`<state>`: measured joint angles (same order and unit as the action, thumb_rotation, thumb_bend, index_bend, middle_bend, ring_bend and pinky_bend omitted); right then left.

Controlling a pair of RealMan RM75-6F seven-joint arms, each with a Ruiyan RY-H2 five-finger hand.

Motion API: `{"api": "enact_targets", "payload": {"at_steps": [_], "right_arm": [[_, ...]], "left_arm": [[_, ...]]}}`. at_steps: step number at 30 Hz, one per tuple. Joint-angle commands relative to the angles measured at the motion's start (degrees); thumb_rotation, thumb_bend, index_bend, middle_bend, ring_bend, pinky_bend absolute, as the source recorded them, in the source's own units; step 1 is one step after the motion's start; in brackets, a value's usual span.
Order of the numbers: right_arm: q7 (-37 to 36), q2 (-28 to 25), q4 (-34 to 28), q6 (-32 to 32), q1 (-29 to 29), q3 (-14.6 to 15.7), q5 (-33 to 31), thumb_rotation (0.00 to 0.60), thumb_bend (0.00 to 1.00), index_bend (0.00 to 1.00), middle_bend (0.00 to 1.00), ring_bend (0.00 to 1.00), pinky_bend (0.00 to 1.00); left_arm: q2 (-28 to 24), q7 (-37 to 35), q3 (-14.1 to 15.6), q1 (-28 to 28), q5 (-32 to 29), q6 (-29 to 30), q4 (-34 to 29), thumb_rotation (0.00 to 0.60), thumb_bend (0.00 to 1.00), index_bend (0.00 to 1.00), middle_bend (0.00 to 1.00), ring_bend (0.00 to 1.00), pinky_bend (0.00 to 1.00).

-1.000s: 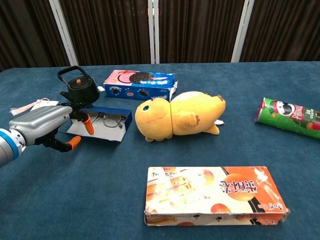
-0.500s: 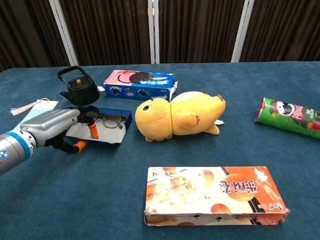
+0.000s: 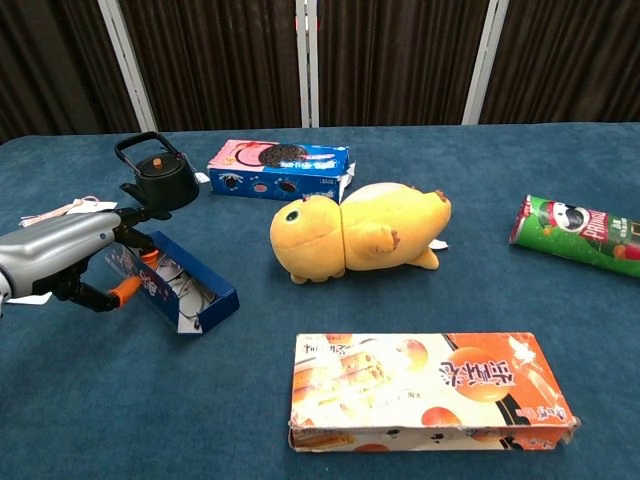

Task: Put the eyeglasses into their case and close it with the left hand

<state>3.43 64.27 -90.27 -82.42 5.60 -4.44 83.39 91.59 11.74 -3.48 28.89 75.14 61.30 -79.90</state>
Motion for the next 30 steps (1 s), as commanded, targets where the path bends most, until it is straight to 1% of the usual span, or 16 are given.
{"api": "enact_targets", "payload": {"at_steps": [1,4,7,11,14,20,21,23,24,25,26,27,28,30], "right_arm": [[-0.1,0.1,0.0,0.5,0.2,0.0,-0.1,0.6,0.0,0.04,0.0,0.0,0.0],[-0.2,0.2,0.4,1.0,0.5,0.1,0.0,0.6,0.0,0.04,0.0,0.0,0.0],[0.2,0.4,0.5,0.8,0.5,0.3,0.3,0.6,0.0,0.04,0.0,0.0,0.0],[0.5,0.6,0.3,0.5,0.4,0.4,0.6,0.6,0.0,0.04,0.0,0.0,0.0],[0.7,0.6,0.2,0.6,0.4,0.3,0.4,0.6,0.0,0.04,0.0,0.0,0.0],[0.8,0.6,0.4,0.8,0.5,0.3,0.0,0.6,0.0,0.04,0.0,0.0,0.0],[0.7,0.6,0.4,0.8,0.5,0.3,0.0,0.6,0.0,0.04,0.0,0.0,0.0],[0.6,0.5,0.4,0.8,0.4,0.3,-0.1,0.6,0.0,0.04,0.0,0.0,0.0],[0.5,0.5,0.4,0.8,0.4,0.2,-0.1,0.6,0.0,0.04,0.0,0.0,0.0],[0.4,0.4,0.4,0.7,0.4,0.2,-0.1,0.6,0.0,0.04,0.0,0.0,0.0],[0.4,0.4,0.3,0.6,0.3,0.2,-0.1,0.6,0.0,0.04,0.0,0.0,0.0],[0.3,0.3,0.3,0.6,0.3,0.2,0.0,0.6,0.0,0.04,0.0,0.0,0.0],[0.3,0.3,0.3,0.5,0.3,0.2,0.0,0.6,0.0,0.04,0.0,0.0,0.0],[0.3,0.3,0.3,0.5,0.3,0.2,0.0,0.6,0.0,0.04,0.0,0.0,0.0]], "left_arm": [[-3.3,3.2,0.4,-0.6,-2.0,-0.5,-4.5,0.6,0.6,0.67,0.0,0.0,0.0],[-7.3,10.4,1.2,0.0,-6.9,-3.4,-10.7,0.6,0.6,0.67,0.0,0.0,0.0],[-8.1,13.0,0.9,0.4,-10.0,-3.9,-13.0,0.6,0.6,0.67,0.0,0.0,0.0],[-7.3,12.6,0.1,0.9,-9.8,-3.5,-12.4,0.6,0.6,0.67,0.0,0.0,0.0],[-6.1,11.9,-0.9,2.0,-9.0,-3.6,-10.6,0.6,0.6,0.67,0.0,0.0,0.0],[-5.2,12.2,-2.5,4.4,-12.7,-7.3,-9.3,0.6,0.56,0.64,0.0,0.0,0.0],[-5.0,12.4,-2.7,4.8,-13.3,-7.6,-9.1,0.6,0.55,0.62,0.0,0.0,0.0],[-4.7,12.9,-2.9,5.3,-14.1,-8.0,-8.7,0.6,0.51,0.54,0.0,0.0,0.0],[-4.5,13.1,-3.0,5.5,-14.6,-8.0,-8.5,0.6,0.47,0.44,0.0,0.0,0.0],[-4.1,13.3,-3.2,5.8,-14.8,-7.7,-8.2,0.6,0.42,0.3,0.0,0.0,0.0],[-3.7,13.4,-3.3,5.9,-14.7,-7.3,-7.9,0.6,0.38,0.21,0.0,0.0,0.0],[-3.5,13.3,-3.4,5.9,-14.6,-6.8,-7.7,0.6,0.32,0.1,0.0,0.0,0.0],[-3.3,13.1,-3.5,5.9,-14.4,-6.4,-7.5,0.6,0.28,0.03,0.0,0.0,0.0],[-3.2,12.1,-3.9,5.8,-13.9,-5.7,-7.7,0.6,0.24,0.0,0.0,0.0,0.0]]}}
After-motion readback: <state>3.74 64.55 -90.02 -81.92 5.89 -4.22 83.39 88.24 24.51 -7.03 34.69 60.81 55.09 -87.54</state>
